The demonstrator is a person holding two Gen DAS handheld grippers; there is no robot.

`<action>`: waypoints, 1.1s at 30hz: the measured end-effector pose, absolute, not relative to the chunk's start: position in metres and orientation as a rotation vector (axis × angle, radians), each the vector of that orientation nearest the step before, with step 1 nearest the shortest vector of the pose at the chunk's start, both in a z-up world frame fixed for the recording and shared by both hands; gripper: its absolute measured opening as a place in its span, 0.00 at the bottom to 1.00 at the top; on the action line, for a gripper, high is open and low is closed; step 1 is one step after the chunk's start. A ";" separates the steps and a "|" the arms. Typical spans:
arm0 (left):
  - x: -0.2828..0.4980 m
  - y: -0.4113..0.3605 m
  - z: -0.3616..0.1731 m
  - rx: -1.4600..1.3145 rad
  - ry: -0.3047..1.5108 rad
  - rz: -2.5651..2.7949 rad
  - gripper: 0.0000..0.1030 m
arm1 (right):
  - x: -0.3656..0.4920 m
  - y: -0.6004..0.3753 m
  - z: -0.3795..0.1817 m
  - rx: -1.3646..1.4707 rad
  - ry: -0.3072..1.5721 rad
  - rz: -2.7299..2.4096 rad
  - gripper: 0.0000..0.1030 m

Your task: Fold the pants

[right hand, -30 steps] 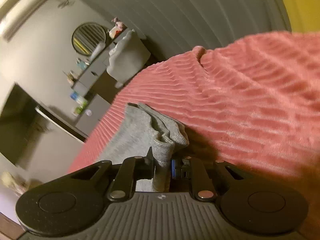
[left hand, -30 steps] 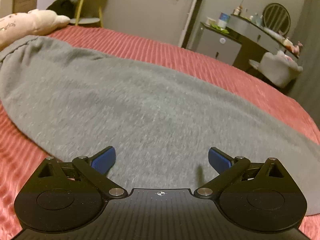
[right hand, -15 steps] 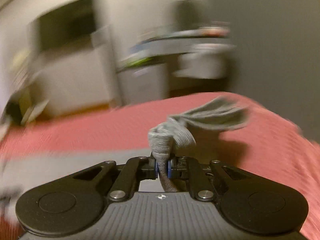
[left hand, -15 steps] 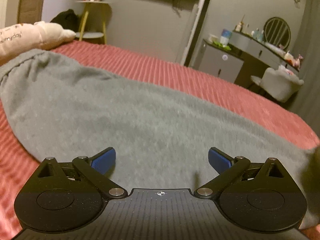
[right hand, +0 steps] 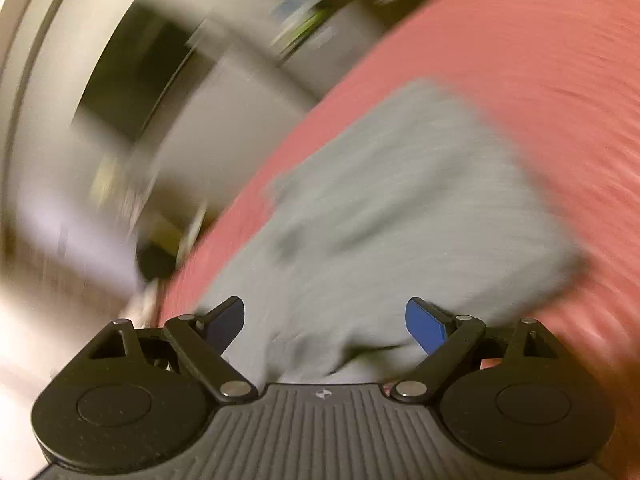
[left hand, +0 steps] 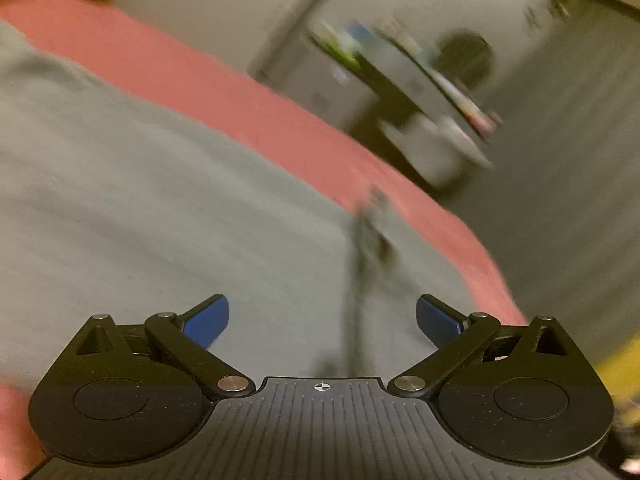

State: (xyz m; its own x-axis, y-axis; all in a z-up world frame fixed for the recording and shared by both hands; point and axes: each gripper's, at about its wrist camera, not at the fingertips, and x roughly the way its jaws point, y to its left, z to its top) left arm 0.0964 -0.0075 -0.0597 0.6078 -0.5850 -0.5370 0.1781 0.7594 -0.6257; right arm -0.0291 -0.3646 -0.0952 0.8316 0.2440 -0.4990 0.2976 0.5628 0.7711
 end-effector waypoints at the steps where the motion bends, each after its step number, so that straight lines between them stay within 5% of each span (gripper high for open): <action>1: 0.102 -0.016 -0.063 -0.564 0.844 -0.510 0.99 | -0.036 -0.372 -0.105 1.069 0.619 -0.068 0.85; 7: 0.127 -0.044 -0.085 -0.607 0.990 -0.594 0.82 | -0.051 -0.385 -0.118 1.224 0.572 -0.148 0.83; 9: 0.132 -0.048 -0.090 -0.662 1.024 -0.646 0.73 | -0.049 -0.380 -0.115 1.195 0.551 -0.149 0.73; 10: 0.133 -0.049 -0.093 -0.688 1.051 -0.668 0.67 | -0.047 -0.379 -0.114 1.174 0.554 -0.163 0.59; 11: 0.133 -0.052 -0.095 -0.700 1.066 -0.684 0.67 | -0.044 -0.377 -0.115 1.158 0.562 -0.183 0.44; 13: 0.133 -0.056 -0.097 -0.664 1.057 -0.683 0.67 | -0.037 -0.376 -0.125 1.166 0.572 -0.233 0.31; 15: 0.135 -0.060 -0.101 -0.664 1.063 -0.675 0.68 | -0.035 -0.384 -0.136 1.236 0.564 -0.245 0.31; 18: 0.139 -0.063 -0.105 -0.712 1.067 -0.686 0.66 | -0.038 -0.393 -0.150 1.348 0.518 -0.241 0.46; 20: 0.139 -0.067 -0.106 -0.666 1.067 -0.674 0.40 | -0.039 -0.397 -0.155 1.394 0.491 -0.240 0.50; 21: 0.140 -0.069 -0.106 -0.626 1.076 -0.642 0.16 | -0.039 -0.398 -0.158 1.411 0.484 -0.245 0.50; 23: 0.142 -0.066 -0.109 -0.672 1.080 -0.638 0.15 | -0.039 -0.398 -0.161 1.451 0.456 -0.259 0.44; 24: 0.140 -0.063 -0.106 -0.688 1.075 -0.637 0.15 | -0.041 -0.398 -0.163 1.451 0.451 -0.287 0.36; 25: 0.138 -0.061 -0.099 -0.685 1.048 -0.644 0.14 | -0.038 -0.396 -0.161 1.435 0.459 -0.313 0.15; 26: 0.134 -0.058 -0.090 -0.676 1.011 -0.656 0.14 | -0.040 -0.395 -0.158 1.417 0.464 -0.329 0.11; 33: 0.105 -0.035 -0.041 -0.556 0.831 -0.633 0.14 | -0.043 -0.375 -0.120 1.236 0.425 -0.286 0.13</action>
